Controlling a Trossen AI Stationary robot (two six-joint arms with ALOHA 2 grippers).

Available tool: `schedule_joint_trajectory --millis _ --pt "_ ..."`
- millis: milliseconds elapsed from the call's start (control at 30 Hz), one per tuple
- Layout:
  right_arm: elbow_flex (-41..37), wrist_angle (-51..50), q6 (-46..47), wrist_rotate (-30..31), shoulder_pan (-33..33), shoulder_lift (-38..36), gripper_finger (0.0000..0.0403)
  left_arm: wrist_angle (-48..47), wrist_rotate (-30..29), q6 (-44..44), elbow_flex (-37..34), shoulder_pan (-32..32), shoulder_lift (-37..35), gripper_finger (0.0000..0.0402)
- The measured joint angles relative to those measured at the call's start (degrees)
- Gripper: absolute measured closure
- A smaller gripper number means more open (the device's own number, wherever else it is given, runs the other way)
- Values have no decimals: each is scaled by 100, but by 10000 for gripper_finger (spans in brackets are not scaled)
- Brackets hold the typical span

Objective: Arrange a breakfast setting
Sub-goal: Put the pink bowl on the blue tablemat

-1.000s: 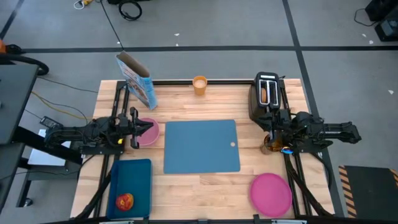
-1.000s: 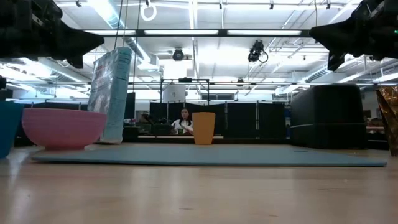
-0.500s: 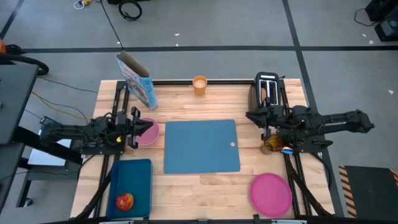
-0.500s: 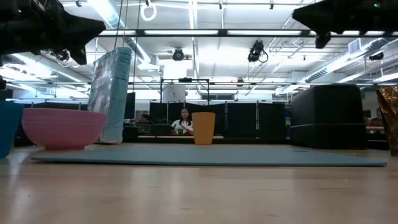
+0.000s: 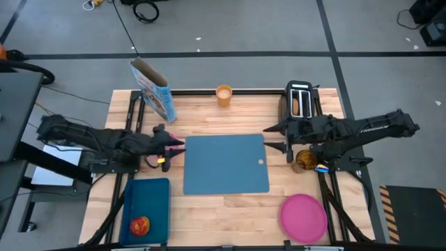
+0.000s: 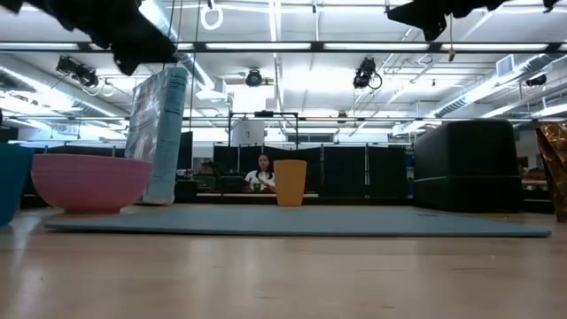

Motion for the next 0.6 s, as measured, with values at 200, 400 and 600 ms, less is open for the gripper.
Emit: schedule_joint_trajectory --millis 200,400,600 --pt "106 -155 -74 -7 310 187 112 -2711 384 -2093 1058 -187 806 178" --pt "106 -68 -184 100 484 456 99 -3064 426 -2903 882 -342 1442 173" --pt "106 66 -5 127 491 791 102 -3083 268 -2982 764 -320 2093 173"
